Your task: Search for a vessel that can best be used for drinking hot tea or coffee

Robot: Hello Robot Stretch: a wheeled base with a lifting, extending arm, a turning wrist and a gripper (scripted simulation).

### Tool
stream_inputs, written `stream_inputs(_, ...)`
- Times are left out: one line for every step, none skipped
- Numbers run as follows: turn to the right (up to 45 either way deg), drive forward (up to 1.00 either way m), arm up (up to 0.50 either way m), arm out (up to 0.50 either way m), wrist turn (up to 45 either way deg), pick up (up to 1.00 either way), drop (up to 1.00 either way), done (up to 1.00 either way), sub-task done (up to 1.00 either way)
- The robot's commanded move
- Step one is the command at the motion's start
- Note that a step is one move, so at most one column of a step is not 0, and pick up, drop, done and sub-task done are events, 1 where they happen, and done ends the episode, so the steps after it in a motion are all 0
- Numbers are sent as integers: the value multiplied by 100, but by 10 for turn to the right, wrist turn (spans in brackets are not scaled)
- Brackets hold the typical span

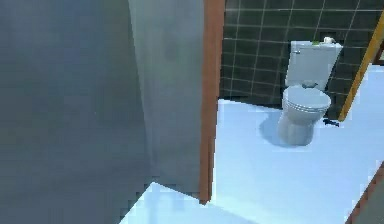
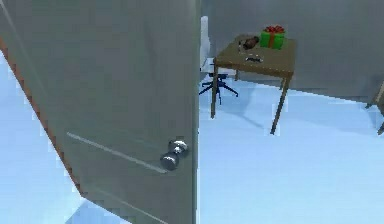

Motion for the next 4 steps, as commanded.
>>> stream_inputs(120,0,0,0,0,0,0,0,0)
stream_inputs(0,45,0,0,0,0,0,0,0)
stream_inputs(120,0,0,0,0,0,0,0,0)
stream_inputs(0,30,0,0,0,0,0,0,0)
